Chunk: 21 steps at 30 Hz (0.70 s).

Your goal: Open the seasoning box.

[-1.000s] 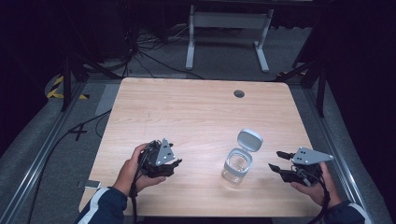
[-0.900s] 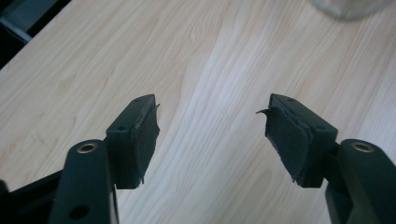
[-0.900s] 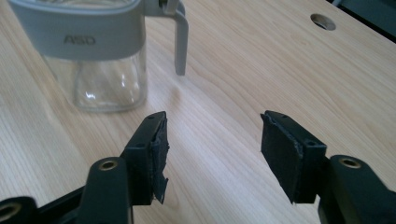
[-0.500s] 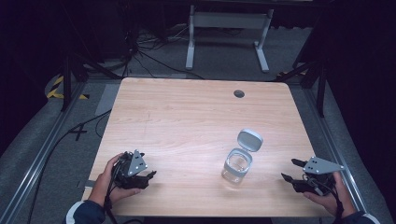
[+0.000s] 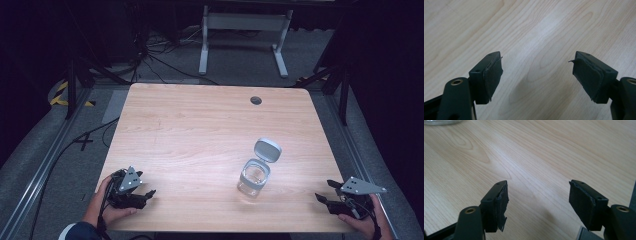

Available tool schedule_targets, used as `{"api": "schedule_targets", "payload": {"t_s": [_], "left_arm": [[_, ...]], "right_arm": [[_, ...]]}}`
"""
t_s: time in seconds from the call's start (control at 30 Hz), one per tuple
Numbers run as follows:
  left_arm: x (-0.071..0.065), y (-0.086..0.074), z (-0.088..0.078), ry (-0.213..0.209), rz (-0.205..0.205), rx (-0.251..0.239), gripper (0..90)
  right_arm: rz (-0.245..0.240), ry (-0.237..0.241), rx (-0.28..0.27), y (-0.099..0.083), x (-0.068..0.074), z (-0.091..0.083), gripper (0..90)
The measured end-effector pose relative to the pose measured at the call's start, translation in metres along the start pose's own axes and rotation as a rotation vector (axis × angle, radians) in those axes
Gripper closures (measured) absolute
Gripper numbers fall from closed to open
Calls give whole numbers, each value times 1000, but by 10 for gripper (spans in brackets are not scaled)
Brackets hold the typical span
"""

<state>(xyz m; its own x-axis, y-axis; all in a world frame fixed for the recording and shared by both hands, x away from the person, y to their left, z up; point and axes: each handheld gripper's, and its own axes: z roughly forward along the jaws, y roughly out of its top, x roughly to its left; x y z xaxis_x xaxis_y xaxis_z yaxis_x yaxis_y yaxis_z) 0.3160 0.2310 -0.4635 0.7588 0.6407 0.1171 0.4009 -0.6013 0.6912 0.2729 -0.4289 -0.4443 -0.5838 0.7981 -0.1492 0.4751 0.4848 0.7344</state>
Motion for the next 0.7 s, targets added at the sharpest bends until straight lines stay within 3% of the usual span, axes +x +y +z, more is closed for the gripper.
{"api": "schedule_targets", "payload": {"t_s": [0.17, 0.3, 0.47, 0.7], "left_arm": [[8, -17, 4, -34, -67, -5, 220], [17, -26, 4, -55, -148, -25, 185], [17, -25, 5, -45, -145, -29, 174], [16, -25, 5, -37, -152, -31, 175]], "right_arm": [[63, 21, -16, -13, -2, 3, 292], [125, 27, -12, -23, -6, 8, 269], [148, 16, -36, -27, -7, 9, 270], [165, -7, -22, -26, -8, 10, 273]]}}
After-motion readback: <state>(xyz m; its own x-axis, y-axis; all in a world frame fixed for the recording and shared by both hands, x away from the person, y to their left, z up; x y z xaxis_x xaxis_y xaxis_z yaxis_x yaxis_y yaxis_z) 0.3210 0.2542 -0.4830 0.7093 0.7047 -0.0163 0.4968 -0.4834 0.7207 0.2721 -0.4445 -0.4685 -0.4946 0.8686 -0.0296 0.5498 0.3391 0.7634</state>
